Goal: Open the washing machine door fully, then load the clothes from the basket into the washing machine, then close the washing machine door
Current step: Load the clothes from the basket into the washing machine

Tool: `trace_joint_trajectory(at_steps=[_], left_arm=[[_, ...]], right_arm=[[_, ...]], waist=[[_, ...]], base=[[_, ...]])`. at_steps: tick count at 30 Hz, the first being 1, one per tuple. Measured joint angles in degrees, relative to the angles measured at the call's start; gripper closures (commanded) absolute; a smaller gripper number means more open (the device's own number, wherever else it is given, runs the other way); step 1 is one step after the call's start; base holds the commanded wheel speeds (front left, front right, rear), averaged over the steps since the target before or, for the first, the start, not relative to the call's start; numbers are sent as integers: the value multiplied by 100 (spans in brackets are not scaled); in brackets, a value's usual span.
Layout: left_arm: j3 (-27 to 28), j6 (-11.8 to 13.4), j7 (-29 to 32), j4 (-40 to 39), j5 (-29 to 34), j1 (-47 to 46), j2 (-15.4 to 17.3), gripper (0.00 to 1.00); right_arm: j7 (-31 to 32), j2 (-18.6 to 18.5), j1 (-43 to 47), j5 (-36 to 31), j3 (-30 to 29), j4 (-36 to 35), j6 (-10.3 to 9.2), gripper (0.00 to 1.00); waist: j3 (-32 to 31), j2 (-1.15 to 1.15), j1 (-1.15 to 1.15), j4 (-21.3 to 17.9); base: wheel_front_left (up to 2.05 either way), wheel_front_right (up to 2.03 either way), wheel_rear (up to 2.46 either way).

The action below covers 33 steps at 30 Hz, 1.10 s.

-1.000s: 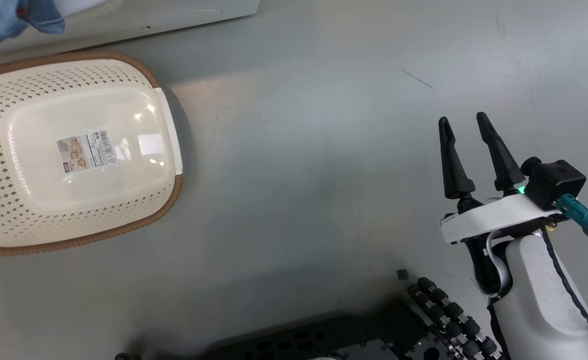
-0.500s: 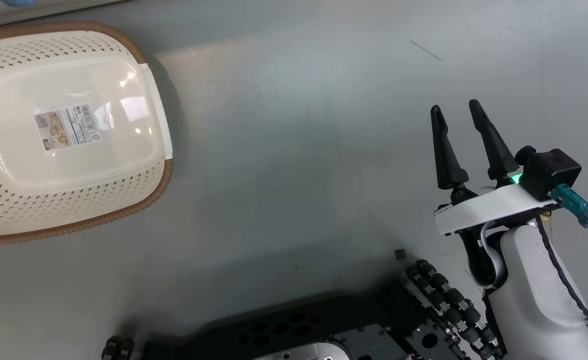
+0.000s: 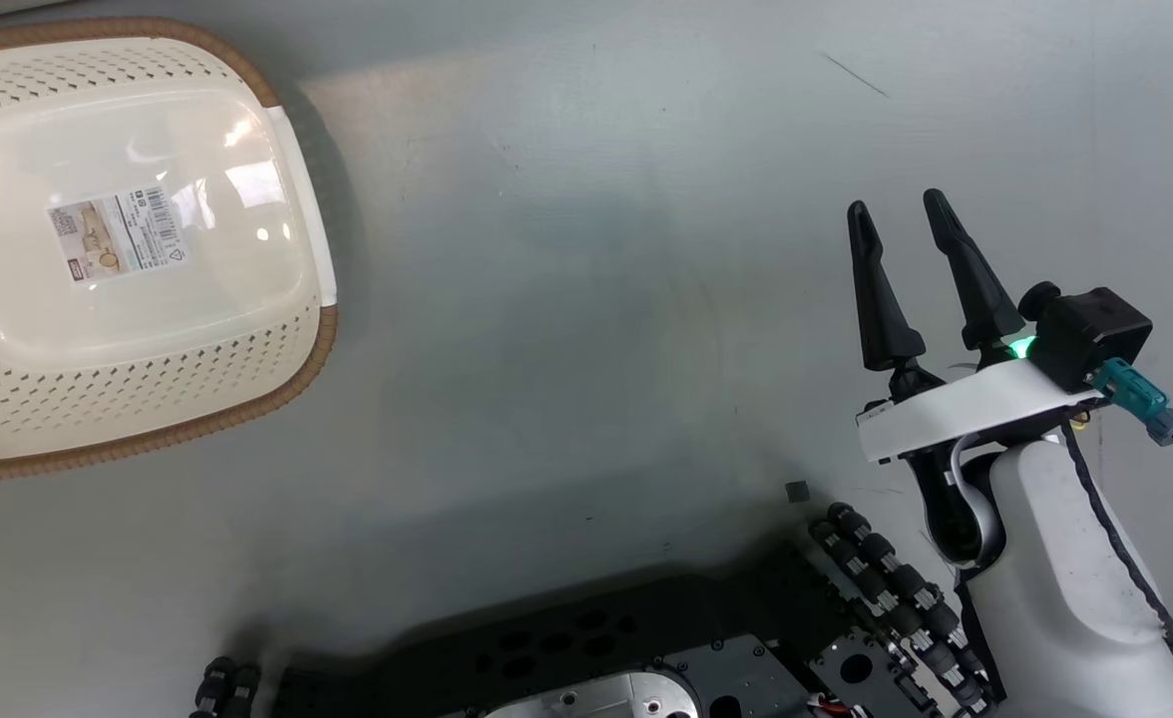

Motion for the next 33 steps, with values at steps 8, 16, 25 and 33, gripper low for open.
trace_joint_trajectory(at_steps=[8,16,25,33], left_arm=[[-103,62,-899,-236,447,-387,247,100],[-30,109,-804,391,283,-372,52,0],[0,110,-814,712,168,-286,-213,0],[-76,105,-832,861,156,-221,-311,0]], right_arm=[[0,0,-38,44,3,7,0,0],[0,0,-55,91,-2,22,0,0],[0,-2,-124,90,-146,51,0,0],[0,-1,-133,65,-194,55,0,0]], waist=[[33,0,0,-22],[37,0,0,-17],[-29,0,0,70],[-173,0,0,201]], base=[[0,0,0],[0,0,0],[0,0,0],[0,0,0]])
